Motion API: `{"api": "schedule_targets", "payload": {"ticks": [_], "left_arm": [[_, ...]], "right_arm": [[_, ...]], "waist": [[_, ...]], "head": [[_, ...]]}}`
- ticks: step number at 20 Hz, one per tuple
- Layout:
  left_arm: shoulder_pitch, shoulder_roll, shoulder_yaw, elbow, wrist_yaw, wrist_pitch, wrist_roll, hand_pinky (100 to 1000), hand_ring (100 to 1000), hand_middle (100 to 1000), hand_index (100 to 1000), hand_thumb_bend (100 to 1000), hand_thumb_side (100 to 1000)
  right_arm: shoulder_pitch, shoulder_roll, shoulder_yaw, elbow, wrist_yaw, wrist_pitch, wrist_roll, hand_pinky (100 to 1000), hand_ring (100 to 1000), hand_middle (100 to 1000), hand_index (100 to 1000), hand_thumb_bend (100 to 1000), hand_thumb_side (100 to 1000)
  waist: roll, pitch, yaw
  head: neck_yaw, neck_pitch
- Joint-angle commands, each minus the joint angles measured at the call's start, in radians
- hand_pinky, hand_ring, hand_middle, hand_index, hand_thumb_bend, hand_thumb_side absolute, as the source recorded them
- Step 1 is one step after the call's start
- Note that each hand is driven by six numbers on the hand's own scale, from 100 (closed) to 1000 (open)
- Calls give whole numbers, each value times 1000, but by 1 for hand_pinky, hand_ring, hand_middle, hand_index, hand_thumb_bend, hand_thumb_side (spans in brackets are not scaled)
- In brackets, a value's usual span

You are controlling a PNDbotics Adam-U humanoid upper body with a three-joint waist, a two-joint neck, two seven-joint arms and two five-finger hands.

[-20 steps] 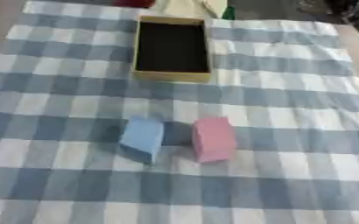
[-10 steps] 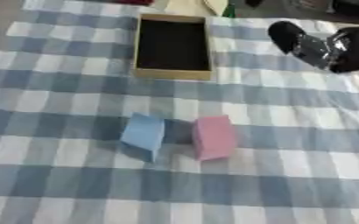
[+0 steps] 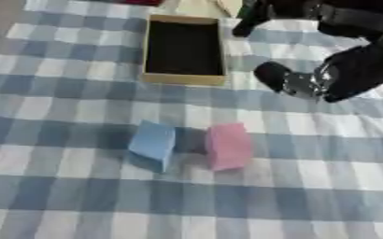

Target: Pick up objects on the table and place them in the box.

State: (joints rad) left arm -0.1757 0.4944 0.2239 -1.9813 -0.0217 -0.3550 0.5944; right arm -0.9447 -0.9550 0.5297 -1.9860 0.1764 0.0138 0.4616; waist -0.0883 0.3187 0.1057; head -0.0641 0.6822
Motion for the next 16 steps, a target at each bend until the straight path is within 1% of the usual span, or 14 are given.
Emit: {"api": "schedule_targets", "payload": {"ticks": [1, 2, 4, 7, 8, 9, 10, 12, 13, 15, 16], "left_arm": [[-2, 33, 0, -19, 2, 1, -4, 700, 630, 625, 884, 107, 900], [-2, 33, 0, -19, 2, 1, -4, 700, 630, 626, 884, 107, 901], [0, 32, 0, -19, 2, 1, -4, 700, 630, 626, 884, 105, 902], [0, 31, 0, -19, 3, 3, -4, 700, 630, 625, 884, 103, 902], [-1, 31, -1, -19, 3, 3, -5, 700, 630, 626, 884, 103, 902], [-2, 31, -1, -19, 3, 4, -5, 700, 630, 626, 884, 103, 903], [-2, 31, -2, -19, 3, 5, -6, 700, 630, 625, 884, 103, 902], [-3, 31, -2, -19, 4, 4, -6, 700, 630, 625, 884, 104, 902], [-3, 31, -2, -19, 5, 4, -6, 700, 630, 626, 884, 103, 902], [-3, 30, -2, -19, 6, 4, -7, 700, 630, 626, 884, 103, 902], [-4, 30, -2, -19, 6, 4, -7, 700, 630, 626, 884, 103, 902]], "right_arm": [[-26, 8, 8, -14, -15, 13, 30, 839, 874, 747, 876, 278, 694], [-30, 16, 11, -14, -16, 18, 36, 840, 874, 746, 875, 286, 682], [-29, 28, 13, -14, -12, 31, 42, 842, 877, 741, 872, 321, 630], [-15, 44, 14, -14, 3, 59, 45, 845, 880, 727, 864, 371, 566], [-8, 48, 15, -14, 8, 74, 45, 846, 882, 727, 865, 387, 553], [-1, 52, 17, -14, 12, 88, 46, 846, 881, 723, 863, 426, 510], [7, 56, 20, -14, 14, 103, 51, 847, 882, 724, 864, 416, 526], [18, 65, 24, -14, 20, 132, 65, 851, 886, 726, 868, 446, 476], [21, 69, 25, -14, 26, 146, 73, 852, 885, 721, 864, 458, 436], [28, 78, 29, -14, 35, 182, 92, 849, 874, 716, 864, 463, 385], [30, 83, 31, -14, 36, 204, 102, 849, 875, 717, 865, 465, 373]], "waist": [[6, -23, 0], [6, -24, -1], [6, -24, -1], [5, -25, -2], [5, -25, -2], [4, -26, -1], [4, -26, 0], [4, -27, 3], [5, -27, 4], [5, -27, 6], [5, -27, 7]], "head": [[1, 6], [2, 7], [2, 8], [2, 10], [2, 10], [2, 9], [1, 9], [0, 9], [0, 9], [-2, 8], [-3, 8]]}}
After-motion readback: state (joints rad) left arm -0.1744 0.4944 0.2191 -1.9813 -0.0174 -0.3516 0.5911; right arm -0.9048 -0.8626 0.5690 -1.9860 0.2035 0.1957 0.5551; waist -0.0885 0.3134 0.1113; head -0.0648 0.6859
